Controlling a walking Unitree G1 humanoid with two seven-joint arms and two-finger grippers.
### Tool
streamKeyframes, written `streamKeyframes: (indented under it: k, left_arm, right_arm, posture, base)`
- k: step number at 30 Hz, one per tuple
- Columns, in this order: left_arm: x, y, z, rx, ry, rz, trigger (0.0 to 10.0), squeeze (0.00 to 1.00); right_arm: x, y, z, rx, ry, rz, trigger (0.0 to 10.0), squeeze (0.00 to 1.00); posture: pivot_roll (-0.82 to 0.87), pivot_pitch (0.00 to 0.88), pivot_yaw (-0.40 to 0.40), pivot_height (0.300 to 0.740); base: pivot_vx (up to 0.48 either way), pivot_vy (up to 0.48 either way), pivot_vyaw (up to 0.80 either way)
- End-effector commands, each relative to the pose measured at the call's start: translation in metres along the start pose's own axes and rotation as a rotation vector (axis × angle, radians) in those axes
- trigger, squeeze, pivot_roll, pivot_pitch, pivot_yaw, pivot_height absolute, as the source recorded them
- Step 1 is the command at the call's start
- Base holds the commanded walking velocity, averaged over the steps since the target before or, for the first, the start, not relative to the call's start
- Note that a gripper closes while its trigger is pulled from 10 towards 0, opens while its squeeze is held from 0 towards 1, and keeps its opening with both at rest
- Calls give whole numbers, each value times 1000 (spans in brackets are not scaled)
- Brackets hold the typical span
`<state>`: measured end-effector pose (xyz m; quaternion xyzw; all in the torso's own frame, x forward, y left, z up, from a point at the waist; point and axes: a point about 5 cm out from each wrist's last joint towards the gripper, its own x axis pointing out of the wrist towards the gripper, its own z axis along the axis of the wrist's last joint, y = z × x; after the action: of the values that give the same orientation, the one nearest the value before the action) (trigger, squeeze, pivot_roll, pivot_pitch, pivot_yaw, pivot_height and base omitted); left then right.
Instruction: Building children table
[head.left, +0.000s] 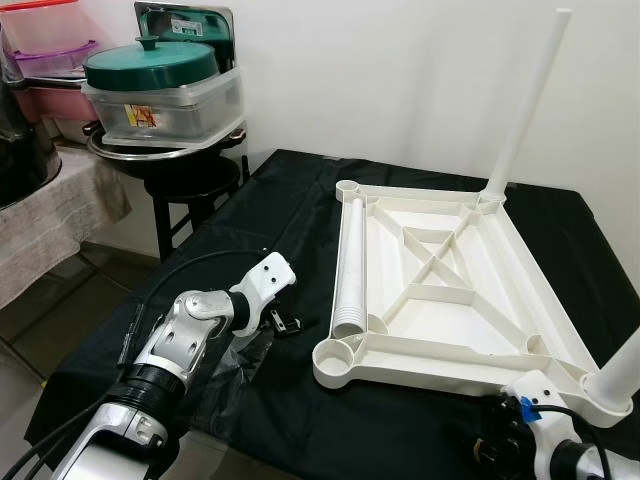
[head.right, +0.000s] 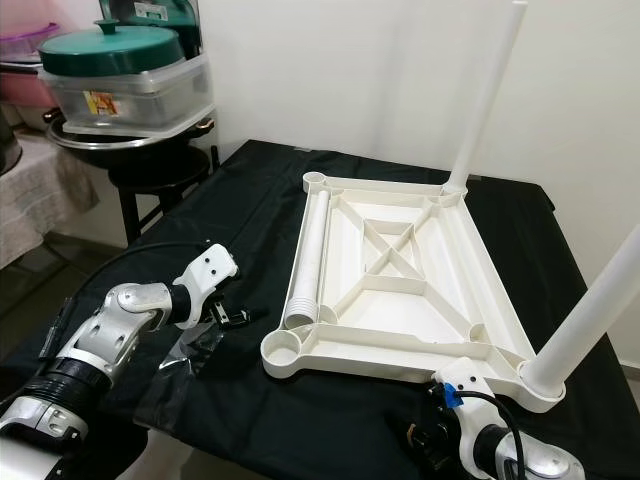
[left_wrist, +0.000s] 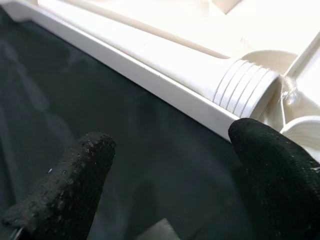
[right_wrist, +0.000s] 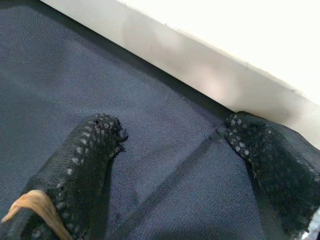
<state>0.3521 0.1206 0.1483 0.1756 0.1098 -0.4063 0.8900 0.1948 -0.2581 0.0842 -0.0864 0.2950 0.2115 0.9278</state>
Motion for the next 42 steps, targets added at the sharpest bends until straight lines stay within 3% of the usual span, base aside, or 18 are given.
streamKeyframes:
  k: [1,8,18,26,31,42]
  left_arm:
    - [1,-3,4,-43,-6,-42,10000,0]
    - [0,-13,-12,-100,81,-127,10000,0]
    - [-6,-19,-19,-120,144,-190,10000,0]
    - [-2,-26,-21,-134,165,-224,10000,0]
    - [3,-38,-21,-70,214,-307,10000,0]
    - [12,-50,-22,44,266,-382,10000,0]
  right_arm:
    - [9,11,-24,49,107,32,10000,0]
    - [10,12,-24,49,108,35,10000,0]
    - [11,11,-25,48,112,34,10000,0]
    - [12,10,-24,47,112,31,10000,0]
    - [14,9,-23,38,116,32,10000,0]
    - [15,10,-21,32,111,36,10000,0]
  posture:
    - [-39,0,7,740]
    - [-36,0,5,740]
    - [-32,0,1,740]
    - [-35,0,1,740]
    - [-28,0,-3,740]
    - [-37,0,8,740]
  base:
    - [0,0,0]
    - [0,0,0]
    - [0,0,0]
    - [0,0,0]
    - [0,0,0]
    - [0,0,0]
